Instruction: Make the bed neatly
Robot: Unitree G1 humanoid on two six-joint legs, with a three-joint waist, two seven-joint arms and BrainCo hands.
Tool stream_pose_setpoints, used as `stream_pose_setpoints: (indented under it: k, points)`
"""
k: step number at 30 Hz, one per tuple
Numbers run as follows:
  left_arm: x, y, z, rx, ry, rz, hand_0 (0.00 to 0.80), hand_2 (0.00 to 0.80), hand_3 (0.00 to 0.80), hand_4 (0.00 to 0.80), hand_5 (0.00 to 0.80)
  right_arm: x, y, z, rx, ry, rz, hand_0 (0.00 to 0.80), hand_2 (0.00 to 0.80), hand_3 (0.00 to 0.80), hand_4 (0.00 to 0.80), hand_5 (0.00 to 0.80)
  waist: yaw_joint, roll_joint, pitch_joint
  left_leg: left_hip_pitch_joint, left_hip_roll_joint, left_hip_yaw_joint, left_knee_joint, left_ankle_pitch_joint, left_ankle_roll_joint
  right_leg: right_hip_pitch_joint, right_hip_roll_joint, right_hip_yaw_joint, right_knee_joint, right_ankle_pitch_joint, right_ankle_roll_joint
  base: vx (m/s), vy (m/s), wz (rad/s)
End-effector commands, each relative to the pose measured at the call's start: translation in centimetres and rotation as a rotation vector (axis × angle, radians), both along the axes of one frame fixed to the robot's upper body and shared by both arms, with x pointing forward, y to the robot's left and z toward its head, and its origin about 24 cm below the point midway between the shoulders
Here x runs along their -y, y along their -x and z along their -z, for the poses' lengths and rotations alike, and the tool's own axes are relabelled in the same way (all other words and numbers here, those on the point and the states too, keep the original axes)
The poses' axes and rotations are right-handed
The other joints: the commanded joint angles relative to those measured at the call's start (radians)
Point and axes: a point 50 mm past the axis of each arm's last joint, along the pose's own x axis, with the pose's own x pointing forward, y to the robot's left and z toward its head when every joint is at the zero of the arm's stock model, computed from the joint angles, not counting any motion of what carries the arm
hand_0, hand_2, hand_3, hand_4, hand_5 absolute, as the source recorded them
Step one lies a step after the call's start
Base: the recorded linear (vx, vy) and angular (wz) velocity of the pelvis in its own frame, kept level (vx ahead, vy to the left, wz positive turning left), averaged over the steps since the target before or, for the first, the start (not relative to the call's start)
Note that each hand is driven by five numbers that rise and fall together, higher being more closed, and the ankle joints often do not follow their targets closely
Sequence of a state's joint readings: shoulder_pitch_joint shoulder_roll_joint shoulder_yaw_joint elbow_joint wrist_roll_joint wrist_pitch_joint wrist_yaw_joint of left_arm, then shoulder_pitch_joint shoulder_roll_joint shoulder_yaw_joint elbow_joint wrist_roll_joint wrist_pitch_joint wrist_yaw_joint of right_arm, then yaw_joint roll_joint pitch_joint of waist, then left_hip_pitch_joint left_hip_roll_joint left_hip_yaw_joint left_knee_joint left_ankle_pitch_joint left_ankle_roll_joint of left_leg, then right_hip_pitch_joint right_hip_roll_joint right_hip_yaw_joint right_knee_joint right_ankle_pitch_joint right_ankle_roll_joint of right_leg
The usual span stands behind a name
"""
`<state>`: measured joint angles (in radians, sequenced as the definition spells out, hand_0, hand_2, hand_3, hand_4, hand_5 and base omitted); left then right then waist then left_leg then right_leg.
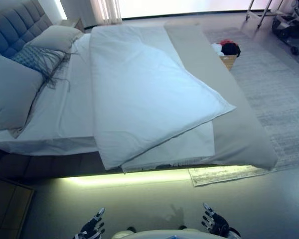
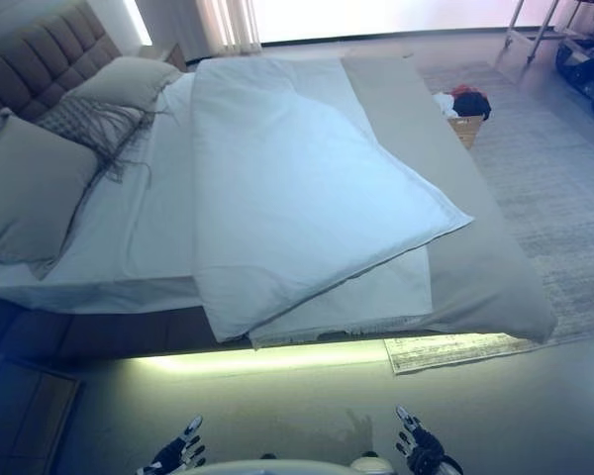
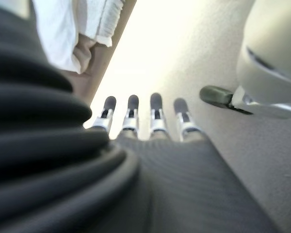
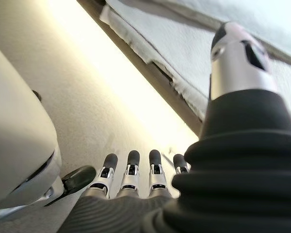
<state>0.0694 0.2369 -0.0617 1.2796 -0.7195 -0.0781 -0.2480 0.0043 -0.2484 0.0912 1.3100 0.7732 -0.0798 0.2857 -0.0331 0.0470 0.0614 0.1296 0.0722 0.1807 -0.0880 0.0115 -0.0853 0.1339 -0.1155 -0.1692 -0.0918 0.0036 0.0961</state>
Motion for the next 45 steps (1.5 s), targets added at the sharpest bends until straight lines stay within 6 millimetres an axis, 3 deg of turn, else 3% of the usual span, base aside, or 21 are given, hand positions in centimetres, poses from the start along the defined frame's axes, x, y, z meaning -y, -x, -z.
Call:
stream_pose_setpoints:
  k: [1,6,14,24,28,31,32,34,36,37,41,45]
  points:
    - [-0.1,-1.3,0.0,-0.041,-0.017,0.090,0.000,0.000,0.000,0.000,0.000,-0.1,-1.3,-0.1,-0.004,0.017,-0.045,0.000,0.000,0.000,0.000,0.000,0.031,-0.038,-0.001,0.024,-0.047,-0.019,0.001,-0.077,0.044,-0.005,0.001,-0.035,0.005,0.014,0.033,0.016,-0.021,0.04]
    - [0.4,-1.0,0.2,-0.064,-0.004,0.094,0.000,0.000,0.000,0.000,0.000,0.9,-1.0,-0.1,-0.044,0.063,0.191,0.000,0.000,0.000,0.000,0.000,0.023,-0.032,-0.011,0.038,-0.041,-0.015,0.001,-0.079,0.043,0.008,0.008,-0.028,0.005,0.011,0.029,0.031,-0.007,0.01]
    - [1.5,0.1,0.6,-0.126,0.022,0.177,0.000,0.000,0.000,0.000,0.000,-0.5,-0.2,0.4,-0.116,0.053,0.070,0.000,0.000,0.000,0.000,0.000,0.021,-0.023,-0.018,0.050,-0.038,-0.012,0.001,-0.077,0.041,0.018,0.011,-0.029,0.005,0.009,0.023,0.025,0.009,0.00]
    - [2.0,0.3,0.7,-0.173,0.028,0.205,0.000,0.000,0.000,0.000,0.000,-0.5,0.0,0.5,-0.141,0.031,0.074,0.000,0.000,0.000,0.000,0.000,0.015,-0.026,-0.009,0.056,-0.037,-0.002,0.001,-0.078,0.048,0.018,0.010,-0.033,0.014,0.007,0.022,0.003,-0.004,0.00]
    - [1.4,1.1,0.8,-0.220,0.006,0.190,0.000,0.000,0.000,0.000,0.000,-0.9,0.1,0.6,-0.147,0.017,0.065,0.000,0.000,0.000,0.000,0.000,0.013,-0.028,0.000,0.062,-0.036,-0.001,0.021,-0.083,0.055,0.008,0.012,-0.028,0.081,-0.027,0.014,0.049,-0.081,-0.01]
    - [1.1,1.4,0.8,-0.236,-0.005,0.163,0.000,0.000,0.000,0.000,0.000,-1.2,-0.1,0.6,-0.151,0.007,0.024,0.000,0.000,0.000,0.000,0.000,0.011,-0.041,0.015,0.038,-0.029,0.006,0.124,-0.114,0.050,-0.004,0.014,-0.025,0.108,-0.040,-0.002,0.045,-0.135,-0.03]
    - [1.0,1.4,0.8,-0.232,-0.012,0.134,0.000,0.000,0.000,0.000,0.000,-1.1,-0.3,0.6,-0.161,0.014,-0.010,0.000,0.000,0.000,0.000,0.000,0.013,-0.054,0.030,0.000,-0.015,0.013,0.246,-0.108,0.037,-0.005,0.012,-0.026,0.116,-0.046,-0.022,0.028,-0.150,-0.07]
    - [1.0,1.3,0.7,-0.207,-0.007,0.109,0.000,0.000,0.000,0.000,0.000,-0.8,-0.3,0.5,-0.177,0.041,-0.068,0.000,0.000,0.000,0.000,0.000,0.027,-0.066,0.057,-0.117,0.006,-0.014,0.461,-0.020,0.011,-0.007,0.017,-0.030,0.122,-0.050,-0.057,0.014,-0.122,-0.22]
    - [1.4,1.1,0.8,-0.174,0.007,0.095,0.000,0.000,0.000,0.000,0.000,-0.3,-0.7,0.3,-0.182,0.088,-0.130,0.000,0.000,0.000,0.000,0.000,0.050,-0.062,0.089,-0.226,0.010,-0.058,0.534,0.049,-0.009,0.001,0.024,-0.021,0.129,-0.054,-0.070,0.064,0.016,-0.30]
    - [1.6,1.1,0.8,-0.166,0.015,0.083,0.000,0.000,0.000,0.000,0.000,-0.1,-1.5,0.1,-0.160,0.102,-0.135,0.000,0.000,0.000,0.000,0.000,0.068,-0.056,0.104,-0.251,0.006,-0.068,0.471,0.062,-0.013,0.016,0.025,-0.011,0.128,-0.059,-0.059,0.198,0.150,-0.33]
    - [1.2,2.3,0.9,-0.207,0.001,0.092,0.000,0.000,0.000,0.000,0.000,0.4,-4.1,-0.8,-0.064,0.086,-0.078,0.000,0.000,0.000,0.000,0.000,0.111,-0.035,0.108,-0.238,0.066,-0.084,0.077,0.149,-0.037,0.095,0.037,0.020,0.089,-0.089,-0.026,0.310,0.183,-0.27]
    - [0.8,3.6,0.9,-0.268,-0.015,0.067,0.000,0.000,0.000,0.000,0.000,0.9,-4.6,-1.0,-0.037,0.086,-0.015,0.000,0.000,0.000,0.000,0.000,0.126,-0.038,0.082,-0.214,0.061,-0.083,0.011,0.130,-0.036,0.157,-0.001,0.008,0.063,-0.108,0.003,0.370,0.289,-0.03]
